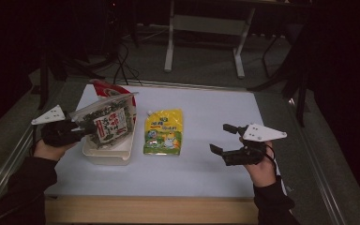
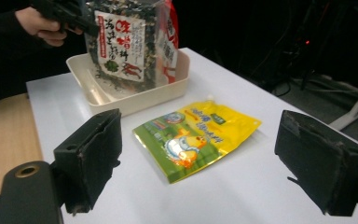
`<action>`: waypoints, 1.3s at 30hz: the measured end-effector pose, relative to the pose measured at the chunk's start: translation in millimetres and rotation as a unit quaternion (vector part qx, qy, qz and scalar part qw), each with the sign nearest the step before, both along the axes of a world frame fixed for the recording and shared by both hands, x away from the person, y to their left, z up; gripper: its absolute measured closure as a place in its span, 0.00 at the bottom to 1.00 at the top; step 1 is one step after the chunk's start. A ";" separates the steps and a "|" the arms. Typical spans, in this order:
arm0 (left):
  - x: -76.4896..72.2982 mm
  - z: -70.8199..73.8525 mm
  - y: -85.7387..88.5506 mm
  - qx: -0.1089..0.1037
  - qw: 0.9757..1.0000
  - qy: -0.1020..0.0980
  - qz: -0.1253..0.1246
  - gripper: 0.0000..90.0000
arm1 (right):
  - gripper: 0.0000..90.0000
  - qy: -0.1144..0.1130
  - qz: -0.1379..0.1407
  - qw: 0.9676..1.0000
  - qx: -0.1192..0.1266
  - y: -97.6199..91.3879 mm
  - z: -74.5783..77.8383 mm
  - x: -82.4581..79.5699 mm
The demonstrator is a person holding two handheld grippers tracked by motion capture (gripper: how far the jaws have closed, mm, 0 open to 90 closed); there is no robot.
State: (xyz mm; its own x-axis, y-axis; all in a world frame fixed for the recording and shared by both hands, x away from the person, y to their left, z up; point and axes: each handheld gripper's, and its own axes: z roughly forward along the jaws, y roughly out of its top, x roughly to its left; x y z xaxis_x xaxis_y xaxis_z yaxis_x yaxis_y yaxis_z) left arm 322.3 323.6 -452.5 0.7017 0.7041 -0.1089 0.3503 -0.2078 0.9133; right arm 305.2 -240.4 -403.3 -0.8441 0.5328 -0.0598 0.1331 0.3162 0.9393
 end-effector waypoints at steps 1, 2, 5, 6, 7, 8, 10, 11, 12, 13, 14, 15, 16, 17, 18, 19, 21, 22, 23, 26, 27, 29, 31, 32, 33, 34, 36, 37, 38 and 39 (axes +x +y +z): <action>-2.0 0.2 1.0 -0.001 1.000 -0.002 0.005 0.68 | 0.16 -0.007 0.000 1.000 -0.004 0.2 0.2 0.1; -3.9 0.2 2.1 -0.003 1.000 -0.003 0.008 0.67 | 0.16 -0.014 0.000 1.000 -0.006 0.4 0.3 0.1; -9.9 0.9 4.7 -0.004 1.000 -0.007 0.013 0.65 | 0.16 -0.016 0.003 1.000 -0.006 1.1 1.1 0.6; -12.5 1.4 5.5 -0.005 1.000 -0.008 0.015 0.65 | 0.16 -0.018 0.003 1.000 -0.010 1.3 1.3 0.9; -15.2 2.0 6.1 -0.008 1.000 -0.012 0.014 0.65 | 0.16 -0.019 0.003 1.000 -0.012 1.6 1.4 1.1; -18.0 2.6 6.3 -0.007 1.000 -0.014 0.015 0.65 | 0.16 -0.018 0.003 1.000 -0.012 2.2 1.3 1.1; -24.2 3.9 6.3 -0.005 1.000 -0.017 0.014 0.62 | 0.15 -0.016 0.000 1.000 -0.014 3.4 0.7 1.5; -27.6 4.4 5.7 -0.003 1.000 -0.019 0.017 0.62 | 0.15 -0.014 -0.001 1.000 -0.017 4.0 0.4 1.5; -30.9 4.8 5.2 -0.001 1.000 -0.020 0.018 0.62 | 0.14 -0.014 -0.001 1.000 -0.019 4.4 -0.1 2.0; -34.5 5.1 4.8 -0.004 1.000 -0.022 0.015 0.60 | 0.14 -0.013 -0.003 1.000 -0.018 4.9 -0.6 2.0; -38.2 5.5 4.1 -0.001 1.000 -0.026 0.016 0.60 | 0.14 -0.013 -0.006 1.000 -0.019 5.2 -0.9 2.3; -41.7 6.0 3.8 0.000 0.999 -0.030 0.016 0.60 | 0.14 -0.010 -0.006 1.000 -0.019 5.2 -1.0 2.8; -44.9 6.4 3.6 -0.002 0.999 -0.032 0.017 0.60 | 0.14 -0.012 -0.007 1.000 -0.018 5.2 -1.2 2.8; -47.9 6.6 3.3 -0.003 0.999 -0.033 0.021 0.60 | 0.14 -0.012 -0.010 1.000 -0.015 5.0 -1.3 2.5; -50.7 6.8 3.2 -0.003 0.999 -0.034 0.018 0.60 | 0.14 -0.009 -0.008 1.000 -0.012 4.6 -1.2 2.8; -53.6 6.8 2.3 -0.002 0.999 -0.036 0.019 0.60 | 0.14 -0.007 -0.009 1.000 -0.010 4.2 -1.1 3.0; -59.1 6.3 1.1 0.001 0.999 -0.040 0.025 0.60 | 0.13 -0.006 -0.010 1.000 -0.004 3.6 -1.0 2.7; -61.1 5.5 1.0 -0.002 0.999 -0.040 0.025 0.60 | 0.13 -0.005 -0.011 1.000 -0.004 3.3 -0.8 2.6; -63.6 4.4 0.7 0.001 0.999 -0.040 0.027 0.60 | 0.13 -0.003 -0.013 1.000 -0.003 3.1 -0.6 2.2; -68.9 0.7 -1.2 0.001 0.999 -0.038 0.026 0.60 | 0.13 -0.001 -0.012 1.000 -0.003 2.8 -0.3 2.0; -70.9 -0.5 -2.3 0.002 0.999 -0.040 0.026 0.60 | 0.13 0.001 -0.011 1.000 -0.002 2.8 -0.3 1.9; -74.6 -2.2 -5.1 0.005 0.999 -0.042 0.023 0.60 | 0.13 0.000 -0.012 1.000 -0.002 2.7 -0.6 1.8; -76.9 -3.1 -9.1 0.003 0.999 -0.045 0.015 0.60 | 0.13 -0.001 -0.013 1.000 -0.002 2.8 -1.0 2.0; -78.0 -3.0 -12.4 0.006 0.999 -0.048 0.013 0.60 | 0.13 0.000 -0.014 1.000 -0.001 2.9 -1.4 2.1; -78.8 -2.7 -15.5 0.007 0.999 -0.049 0.007 0.58 | 0.13 0.002 -0.013 1.000 -0.001 3.3 -1.9 2.3; -79.5 -2.3 -18.7 0.007 0.999 -0.050 0.000 0.58 | 0.13 0.002 -0.014 1.000 -0.002 3.6 -2.3 2.3; -81.0 -1.2 -26.2 0.010 0.999 -0.053 -0.008 0.58 | 0.13 0.005 -0.014 1.000 -0.001 4.0 -3.7 2.5; -81.4 -0.5 -29.2 0.008 0.999 -0.052 -0.014 0.58 | 0.13 0.006 -0.013 1.000 0.000 4.0 -4.3 2.6; -82.1 0.0 -32.7 0.007 0.999 -0.051 -0.019 0.58 | 0.13 0.006 -0.016 1.000 0.000 4.1 -5.0 2.6; -83.0 0.2 -36.6 0.007 0.998 -0.053 -0.024 0.58 | 0.13 0.008 -0.016 1.000 0.000 3.9 -5.6 2.8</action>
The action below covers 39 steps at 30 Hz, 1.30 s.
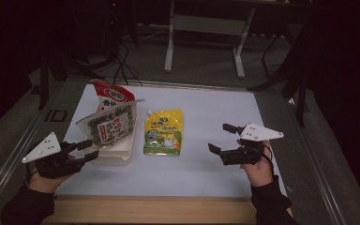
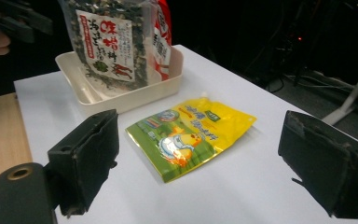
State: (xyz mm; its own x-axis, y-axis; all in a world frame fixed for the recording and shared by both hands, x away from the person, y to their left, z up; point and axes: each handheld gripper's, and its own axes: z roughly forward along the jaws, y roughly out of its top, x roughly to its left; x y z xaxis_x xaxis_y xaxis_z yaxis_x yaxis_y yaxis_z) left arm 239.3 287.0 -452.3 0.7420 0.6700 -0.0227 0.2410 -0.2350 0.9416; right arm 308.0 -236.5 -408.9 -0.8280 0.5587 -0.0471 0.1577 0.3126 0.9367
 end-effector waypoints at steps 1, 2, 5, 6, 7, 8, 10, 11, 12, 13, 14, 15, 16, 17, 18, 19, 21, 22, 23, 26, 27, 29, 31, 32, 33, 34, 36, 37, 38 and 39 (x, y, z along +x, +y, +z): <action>-0.5 0.1 -3.9 0.001 1.000 0.001 -0.005 0.58 | 0.13 0.003 0.000 1.000 0.000 -0.1 -0.7 0.2; -1.1 0.2 -8.0 -0.001 1.000 0.000 -0.011 0.58 | 0.13 0.003 -0.004 1.000 0.000 -0.3 -1.5 0.5; -1.8 1.9 -20.4 -0.002 1.000 -0.001 -0.028 0.55 | 0.12 0.004 -0.008 1.000 0.005 0.0 -3.7 0.8; -1.9 2.3 -24.7 -0.005 0.999 -0.001 -0.037 0.55 | 0.12 0.002 -0.014 1.000 0.004 0.4 -4.2 0.9; -1.9 2.5 -29.4 -0.003 0.999 -0.001 -0.041 0.55 | 0.12 0.002 -0.010 1.000 0.009 0.5 -4.8 0.7; -1.7 2.3 -34.1 -0.003 0.999 0.000 -0.047 0.53 | 0.12 0.003 -0.009 1.000 0.010 1.1 -5.6 0.6; -0.6 0.7 -43.7 -0.005 0.998 0.006 -0.061 0.53 | 0.12 0.003 -0.012 1.000 0.003 3.4 -7.5 1.0; -0.4 -0.4 -48.6 -0.007 0.997 0.006 -0.074 0.53 | 0.12 0.006 -0.007 1.000 0.003 4.2 -8.7 0.9; -0.2 -1.3 -54.4 -0.001 0.997 0.009 -0.082 0.53 | 0.12 0.008 -0.007 1.000 0.000 5.6 -10.0 1.4; 0.1 -2.4 -59.9 0.002 0.996 0.009 -0.089 0.52 | 0.12 0.007 -0.006 1.000 -0.003 7.1 -11.3 1.4; 1.1 -3.6 -64.6 -0.003 0.995 0.014 -0.102 0.51 | 0.12 0.008 -0.004 1.000 -0.004 8.5 -12.6 1.8; 2.0 -4.9 -69.3 -0.003 0.994 0.017 -0.107 0.50 | 0.12 0.007 -0.006 1.000 -0.005 10.1 -13.7 2.3; 3.4 -6.3 -73.5 0.000 0.994 0.020 -0.107 0.49 | 0.14 0.007 -0.005 1.000 -0.010 11.3 -14.5 2.3; 5.2 -8.0 -76.6 -0.002 0.993 0.023 -0.113 0.47 | 0.15 0.005 -0.005 1.000 -0.011 12.3 -15.0 2.5; 6.7 -9.6 -79.6 -0.002 0.993 0.027 -0.114 0.47 | 0.15 0.005 -0.007 1.000 -0.009 12.8 -15.3 2.7; 8.2 -11.2 -82.2 -0.001 0.993 0.030 -0.115 0.44 | 0.15 0.006 -0.004 1.000 -0.009 13.1 -15.6 3.4; 10.5 -15.2 -86.6 -0.005 0.992 0.038 -0.119 0.40 | 0.16 0.001 -0.009 1.000 -0.013 14.0 -16.2 3.7; 11.0 -17.5 -88.5 -0.007 0.992 0.039 -0.120 0.37 | 0.16 0.003 -0.007 1.000 -0.012 14.1 -16.5 4.4; 11.9 -20.3 -89.7 -0.011 0.991 0.042 -0.126 0.32 | 0.17 0.005 -0.006 1.000 -0.013 14.6 -16.9 5.1; 12.8 -26.8 -94.0 -0.014 0.992 0.044 -0.120 0.18 | 0.19 0.009 -0.012 1.000 -0.016 16.6 -19.1 8.6; 13.3 -28.2 -95.3 -0.011 0.993 0.042 -0.109 0.15 | 0.20 0.012 -0.013 1.000 -0.018 17.6 -19.9 9.9; 14.7 -30.7 -97.3 -0.011 0.993 0.047 -0.103 0.09 | 0.20 0.015 -0.014 1.000 -0.019 19.6 -21.4 13.6; 14.8 -33.5 -98.7 -0.013 0.994 0.045 -0.097 0.08 | 0.21 0.019 -0.014 1.000 -0.017 21.8 -22.7 17.3; 14.8 -33.5 -98.7 -0.013 0.994 0.045 -0.097 0.08 | 0.21 0.019 -0.014 1.000 -0.017 21.8 -22.7 17.3; 14.1 -36.0 -101.1 -0.006 0.994 0.040 -0.099 0.08 | 0.21 0.018 -0.014 1.000 -0.017 23.1 -23.4 19.7; 13.8 -37.0 -102.1 -0.004 0.994 0.040 -0.100 0.06 | 0.21 0.022 -0.014 0.999 -0.021 26.5 -24.6 24.0; 13.1 -39.9 -105.4 0.001 0.993 0.042 -0.109 0.06 | 0.21 0.024 -0.015 0.999 -0.026 30.0 -25.8 28.4; 12.5 -41.2 -107.0 0.006 0.993 0.041 -0.109 0.06 | 0.21 0.026 -0.015 0.999 -0.028 32.2 -26.6 30.7; 12.4 -42.5 -108.4 0.006 0.993 0.042 -0.112 0.06 | 0.21 0.026 -0.015 0.999 -0.030 34.3 -27.3 33.3; 12.4 -43.6 -109.6 0.007 0.992 0.044 -0.114 0.06 | 0.21 0.029 -0.015 0.999 -0.032 36.6 -28.2 36.2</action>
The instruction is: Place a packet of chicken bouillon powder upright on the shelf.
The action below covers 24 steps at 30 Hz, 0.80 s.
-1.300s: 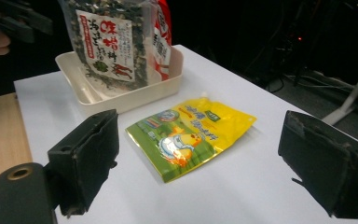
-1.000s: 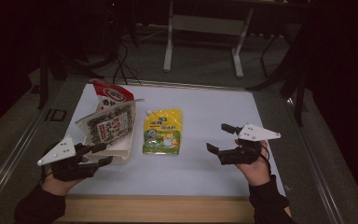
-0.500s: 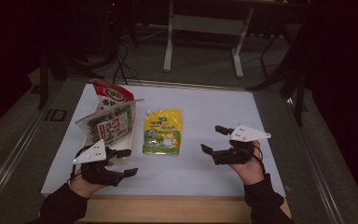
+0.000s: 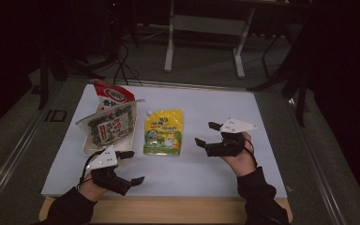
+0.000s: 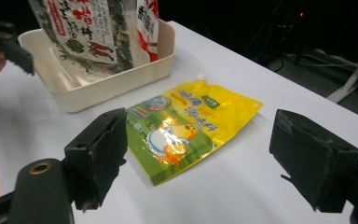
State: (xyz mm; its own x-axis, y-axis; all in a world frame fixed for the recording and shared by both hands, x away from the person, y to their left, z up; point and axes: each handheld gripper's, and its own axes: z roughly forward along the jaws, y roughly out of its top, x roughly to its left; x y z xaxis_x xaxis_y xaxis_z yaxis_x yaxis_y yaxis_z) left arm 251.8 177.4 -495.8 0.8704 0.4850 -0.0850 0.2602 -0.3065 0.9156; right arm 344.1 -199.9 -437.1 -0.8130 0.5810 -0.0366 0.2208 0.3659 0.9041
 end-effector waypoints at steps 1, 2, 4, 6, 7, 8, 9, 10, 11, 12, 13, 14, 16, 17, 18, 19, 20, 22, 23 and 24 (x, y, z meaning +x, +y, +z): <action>-0.3 -0.9 -1.2 0.003 1.000 -0.003 0.001 0.06 | 0.21 0.000 0.000 1.000 -0.002 2.1 -1.0 3.0; -0.8 -1.6 -1.8 0.005 1.000 -0.006 0.000 0.06 | 0.21 0.002 0.000 1.000 -0.001 4.6 -2.2 6.0; -1.5 -2.7 -2.4 0.003 1.000 -0.009 -0.001 0.06 | 0.21 0.010 0.000 1.000 -0.005 9.4 -5.2 12.4; -1.6 -4.0 -1.7 0.004 1.000 -0.013 -0.001 0.06 | 0.21 0.013 0.002 1.000 -0.011 13.4 -8.4 18.4; -1.7 -4.5 -1.4 0.001 1.000 -0.012 -0.001 0.05 | 0.21 0.020 0.001 1.000 -0.012 16.8 -11.1 23.5; -1.5 -5.2 -1.3 0.001 1.000 -0.010 -0.001 0.05 | 0.21 0.020 0.002 1.000 -0.014 18.3 -12.3 26.4; -1.3 -5.7 -1.4 0.004 1.000 -0.009 0.000 0.05 | 0.21 0.022 -0.002 1.000 -0.016 20.8 -13.9 30.0; -1.5 -6.3 -1.3 0.002 1.000 -0.010 0.002 0.05 | 0.21 0.025 -0.003 1.000 -0.016 22.6 -15.4 34.3; -1.5 -6.8 -1.5 0.002 1.000 -0.008 0.002 0.05 | 0.21 0.028 -0.002 0.999 -0.017 24.5 -17.0 38.5; -1.9 -7.6 -1.6 0.002 1.000 -0.007 0.002 0.05 | 0.21 0.028 -0.005 0.999 -0.019 27.0 -18.6 42.1; -2.2 -8.4 -1.9 0.001 1.000 -0.005 0.001 0.05 | 0.21 0.033 -0.007 0.999 -0.020 29.8 -21.1 48.2; -2.5 -9.4 -2.2 0.002 1.000 -0.005 0.001 0.05 | 0.21 0.035 -0.007 0.999 -0.017 31.6 -23.0 52.1; -3.2 -11.3 -3.0 0.006 1.000 -0.003 -0.001 0.04 | 0.21 0.040 -0.010 0.999 -0.024 35.2 -27.1 59.5; -3.6 -12.1 -3.0 0.006 1.000 -0.001 -0.002 0.04 | 0.21 0.044 -0.011 0.999 -0.022 36.8 -29.4 62.7; -4.0 -12.6 -2.9 0.006 1.000 -0.002 -0.001 0.03 | 0.21 0.048 -0.012 0.998 -0.024 38.4 -31.8 66.0; -4.3 -13.0 -2.8 0.007 1.000 -0.003 -0.001 0.03 | 0.21 0.051 -0.014 0.998 -0.027 40.1 -34.3 69.4; -4.5 -13.4 -2.4 0.004 1.000 -0.002 -0.001 0.03 | 0.21 0.054 -0.016 0.998 -0.029 41.3 -36.7 72.5; -4.7 -14.3 -1.7 0.005 1.000 -0.004 0.001 0.03 | 0.21 0.061 -0.021 0.997 -0.030 44.2 -41.3 78.5; -5.0 -14.6 -1.6 0.006 1.000 -0.004 0.002 0.03 | 0.21 0.065 -0.022 0.997 -0.030 45.5 -43.4 81.6; -5.3 -14.9 -1.4 0.006 1.000 -0.004 0.003 0.03 | 0.21 0.068 -0.024 0.997 -0.029 46.6 -45.4 84.6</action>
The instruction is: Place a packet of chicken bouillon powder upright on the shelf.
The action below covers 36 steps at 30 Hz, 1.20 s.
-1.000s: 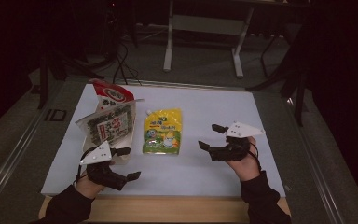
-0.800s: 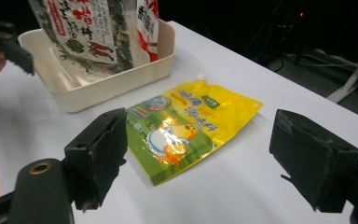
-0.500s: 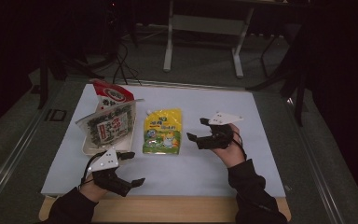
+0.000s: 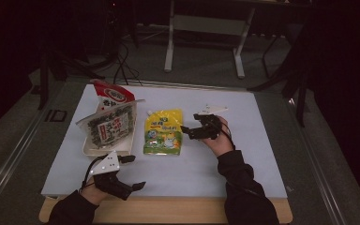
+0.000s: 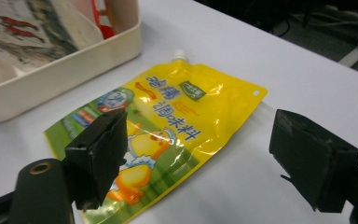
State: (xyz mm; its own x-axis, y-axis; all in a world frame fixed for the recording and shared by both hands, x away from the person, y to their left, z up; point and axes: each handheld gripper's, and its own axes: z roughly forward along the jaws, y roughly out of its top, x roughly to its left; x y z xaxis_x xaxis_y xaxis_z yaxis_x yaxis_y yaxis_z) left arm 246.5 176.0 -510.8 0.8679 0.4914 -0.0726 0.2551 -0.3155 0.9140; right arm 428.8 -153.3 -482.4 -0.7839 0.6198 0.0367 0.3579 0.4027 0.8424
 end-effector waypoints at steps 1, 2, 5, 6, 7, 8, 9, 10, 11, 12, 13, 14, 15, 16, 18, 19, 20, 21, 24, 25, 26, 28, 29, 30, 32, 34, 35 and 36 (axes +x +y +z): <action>-0.4 -0.3 0.2 -0.002 1.000 0.000 0.001 0.03 | 0.21 0.004 -0.002 1.000 0.000 1.2 -1.8 3.0; -0.4 -0.5 0.5 -0.002 1.000 0.000 0.001 0.03 | 0.21 0.007 -0.003 1.000 -0.001 2.6 -3.4 6.0; -0.8 -1.2 0.8 0.000 1.000 -0.001 0.002 0.03 | 0.21 0.016 -0.008 1.000 -0.001 6.9 -7.5 14.6; -1.2 -1.3 0.5 0.003 1.000 -0.003 0.003 0.03 | 0.21 0.017 -0.011 1.000 -0.001 8.1 -9.1 17.7; -2.0 -1.5 0.3 0.003 1.000 -0.003 0.004 0.03 | 0.21 0.024 -0.013 1.000 0.001 9.1 -10.8 20.8; -2.5 -1.5 0.3 0.003 1.000 -0.003 0.002 0.03 | 0.21 0.027 -0.016 0.999 0.000 10.1 -12.7 23.9; -3.0 -1.6 0.4 0.004 1.000 -0.003 0.002 0.03 | 0.21 0.030 -0.020 0.999 -0.001 11.3 -15.0 27.0; -3.4 -1.7 0.5 0.005 1.000 -0.003 0.002 0.03 | 0.21 0.037 -0.021 0.999 0.001 12.3 -17.3 30.0; -3.7 -1.8 1.0 0.004 1.000 -0.003 0.001 0.03 | 0.21 0.041 -0.023 0.999 0.001 13.3 -19.4 32.7; -3.9 -2.0 1.4 0.003 1.000 -0.002 0.003 0.03 | 0.21 0.043 -0.024 0.999 -0.001 14.8 -21.4 35.2; -4.1 -2.2 1.9 0.005 1.000 -0.003 0.004 0.03 | 0.21 0.046 -0.024 0.999 -0.003 16.4 -23.4 37.9; -4.4 -2.5 2.6 0.004 1.000 -0.002 0.005 0.03 | 0.21 0.047 -0.026 0.999 -0.007 17.8 -25.1 40.6; -4.5 -2.8 3.1 0.003 1.000 -0.001 0.006 0.03 | 0.21 0.051 -0.026 0.998 -0.006 19.0 -26.7 43.6; -4.7 -3.1 3.6 0.005 1.000 0.000 0.007 0.03 | 0.22 0.056 -0.026 0.998 -0.008 20.4 -28.1 46.5; -5.4 -3.5 4.6 0.003 1.000 0.002 0.008 0.03 | 0.22 0.062 -0.028 0.998 -0.007 22.3 -30.5 52.1; -5.7 -3.6 4.8 0.005 1.000 0.002 0.006 0.03 | 0.23 0.067 -0.028 0.997 -0.005 23.3 -31.6 54.8; -6.0 -3.7 5.1 0.007 1.000 0.001 0.004 0.03 | 0.23 0.066 -0.031 0.997 -0.010 24.7 -32.7 57.2; -6.3 -3.7 5.4 0.007 1.000 0.003 0.004 0.03 | 0.23 0.067 -0.030 0.997 -0.013 25.8 -34.0 59.9; -6.9 -3.5 7.2 0.007 1.000 0.002 0.005 0.03 | 0.24 0.069 -0.034 0.997 -0.019 29.4 -37.7 66.9; -7.2 -3.4 7.9 0.005 1.000 0.004 0.006 0.03 | 0.26 0.075 -0.034 0.996 -0.017 30.4 -39.3 69.6; -7.3 -3.4 8.5 0.003 1.000 0.004 0.007 0.03 | 0.28 0.078 -0.034 0.996 -0.019 31.3 -40.8 72.4; -7.6 -3.1 10.1 0.003 1.000 0.003 0.009 0.03 | 0.28 0.085 -0.036 0.996 -0.017 33.4 -43.1 77.2; -7.5 -3.0 10.5 0.003 1.000 0.003 0.010 0.03 | 0.28 0.090 -0.037 0.995 -0.015 34.2 -43.9 79.3; -7.5 -3.0 11.0 0.003 1.000 0.002 0.011 0.03 | 0.28 0.092 -0.038 0.995 -0.016 34.9 -44.7 81.4; -7.9 -2.7 12.3 0.004 1.000 0.001 0.012 0.03 | 0.28 0.100 -0.039 0.994 -0.015 35.9 -46.8 85.0; -8.4 -2.7 13.2 0.005 1.000 -0.001 0.013 0.03 | 0.28 0.108 -0.040 0.993 -0.021 37.6 -49.5 88.2; -8.4 -2.7 13.2 0.005 1.000 -0.001 0.013 0.03 | 0.28 0.111 -0.040 0.993 -0.022 38.3 -50.8 89.5; -8.7 -2.8 14.4 0.004 1.000 0.000 0.015 0.03 | 0.28 0.114 -0.040 0.992 -0.022 38.7 -52.0 91.0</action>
State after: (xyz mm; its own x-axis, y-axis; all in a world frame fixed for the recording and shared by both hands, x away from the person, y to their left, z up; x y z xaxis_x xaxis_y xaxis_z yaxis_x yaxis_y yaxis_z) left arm 237.8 190.4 -513.5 0.8525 0.5182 -0.0688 0.2650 -0.3150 0.9113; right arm 519.8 -114.6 -534.5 -0.7066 0.6844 0.1796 0.5700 0.4002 0.7176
